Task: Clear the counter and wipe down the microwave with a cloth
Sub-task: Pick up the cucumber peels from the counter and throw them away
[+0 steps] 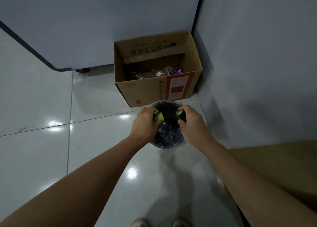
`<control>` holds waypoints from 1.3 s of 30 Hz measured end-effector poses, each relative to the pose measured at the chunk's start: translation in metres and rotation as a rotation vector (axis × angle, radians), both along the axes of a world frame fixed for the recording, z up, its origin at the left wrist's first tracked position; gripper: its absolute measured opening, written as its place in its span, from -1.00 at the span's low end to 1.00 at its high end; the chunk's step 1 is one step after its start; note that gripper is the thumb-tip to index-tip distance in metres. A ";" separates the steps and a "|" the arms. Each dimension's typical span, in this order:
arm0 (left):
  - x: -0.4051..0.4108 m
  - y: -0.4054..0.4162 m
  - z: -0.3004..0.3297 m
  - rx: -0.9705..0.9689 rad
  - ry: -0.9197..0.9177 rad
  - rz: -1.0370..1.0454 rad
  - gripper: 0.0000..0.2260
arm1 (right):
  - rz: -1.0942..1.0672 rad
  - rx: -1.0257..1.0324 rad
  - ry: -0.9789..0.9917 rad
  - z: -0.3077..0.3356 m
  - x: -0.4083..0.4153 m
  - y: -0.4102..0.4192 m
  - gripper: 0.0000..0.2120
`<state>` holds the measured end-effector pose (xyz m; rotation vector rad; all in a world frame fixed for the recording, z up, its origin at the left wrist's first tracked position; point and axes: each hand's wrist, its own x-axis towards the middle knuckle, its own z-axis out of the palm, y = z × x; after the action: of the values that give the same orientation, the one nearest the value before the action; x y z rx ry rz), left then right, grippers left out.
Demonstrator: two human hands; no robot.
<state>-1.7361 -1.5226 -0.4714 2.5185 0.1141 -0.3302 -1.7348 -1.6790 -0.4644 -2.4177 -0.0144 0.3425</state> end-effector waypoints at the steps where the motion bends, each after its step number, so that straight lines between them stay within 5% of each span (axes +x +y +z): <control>1: 0.002 0.000 -0.017 0.006 -0.002 0.003 -0.78 | 0.011 -0.007 -0.003 -0.018 0.003 0.002 -0.68; 10: 0.021 0.002 -0.126 0.045 -0.002 -0.014 -0.82 | 0.048 -0.118 0.037 -0.136 0.024 0.013 -0.65; 22: 0.036 -0.002 -0.156 0.106 0.061 -0.113 -0.69 | 0.127 -0.144 0.125 -0.173 0.028 0.016 -0.48; 30: 0.025 0.004 -0.116 0.113 0.098 -0.174 -0.50 | 0.147 -0.157 0.139 -0.133 0.015 0.010 -0.31; 39: 0.002 0.012 0.014 0.093 0.166 -0.191 -0.44 | 0.182 -0.153 0.174 0.002 -0.006 0.013 -0.28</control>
<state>-1.7344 -1.5102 -0.4572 2.5968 -0.0483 -0.6240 -1.7413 -1.6662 -0.4628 -2.5351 -0.1356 0.6580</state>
